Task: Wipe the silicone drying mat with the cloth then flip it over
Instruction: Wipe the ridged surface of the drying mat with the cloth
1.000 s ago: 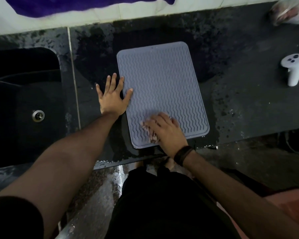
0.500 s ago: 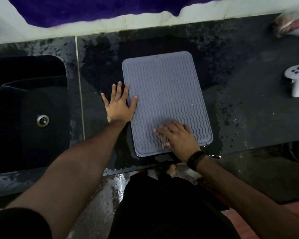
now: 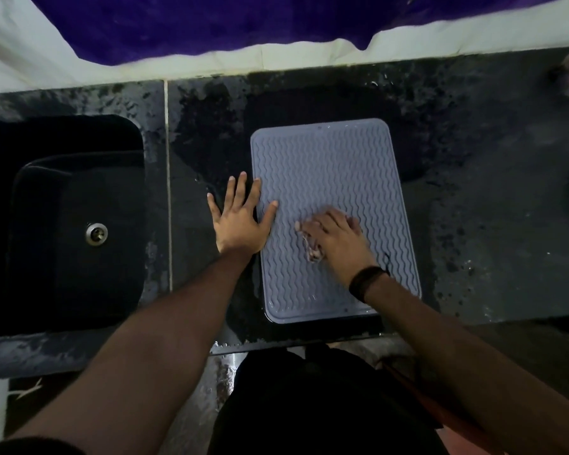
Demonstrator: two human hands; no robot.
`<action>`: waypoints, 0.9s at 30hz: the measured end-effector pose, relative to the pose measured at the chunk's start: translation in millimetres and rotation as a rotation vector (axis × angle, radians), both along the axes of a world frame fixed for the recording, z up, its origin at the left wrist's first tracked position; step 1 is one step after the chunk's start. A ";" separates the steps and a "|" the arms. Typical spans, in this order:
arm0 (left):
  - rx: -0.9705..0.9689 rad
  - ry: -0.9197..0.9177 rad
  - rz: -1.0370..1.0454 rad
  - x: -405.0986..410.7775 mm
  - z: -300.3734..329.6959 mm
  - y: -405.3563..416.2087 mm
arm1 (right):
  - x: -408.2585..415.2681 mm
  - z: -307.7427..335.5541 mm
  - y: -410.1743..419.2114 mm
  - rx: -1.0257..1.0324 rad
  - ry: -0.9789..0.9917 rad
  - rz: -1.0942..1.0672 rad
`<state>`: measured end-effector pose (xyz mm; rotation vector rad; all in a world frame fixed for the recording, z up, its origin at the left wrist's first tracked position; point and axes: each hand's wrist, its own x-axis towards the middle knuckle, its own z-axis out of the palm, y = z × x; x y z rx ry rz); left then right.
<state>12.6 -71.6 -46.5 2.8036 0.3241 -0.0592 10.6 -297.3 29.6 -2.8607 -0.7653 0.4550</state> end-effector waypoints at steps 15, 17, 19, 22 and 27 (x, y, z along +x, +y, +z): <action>0.045 0.001 -0.011 0.4 1.0 0.3 | 108.1 13.1 120.2 -0.090 -0.135 0.008; 0.041 0.011 -0.008 1.2 1.5 0.4 | 118.3 12.0 104.1 -0.085 -0.141 0.058; 0.028 0.016 -0.005 0.4 1.4 0.6 | 133.6 9.3 79.0 -0.099 -0.129 0.040; 0.022 0.007 -0.005 0.6 1.8 0.4 | 154.7 6.8 46.7 -0.162 -0.136 -0.076; 0.023 -0.015 -0.009 -0.1 1.0 0.6 | 171.1 12.5 68.6 -0.156 -0.155 -0.238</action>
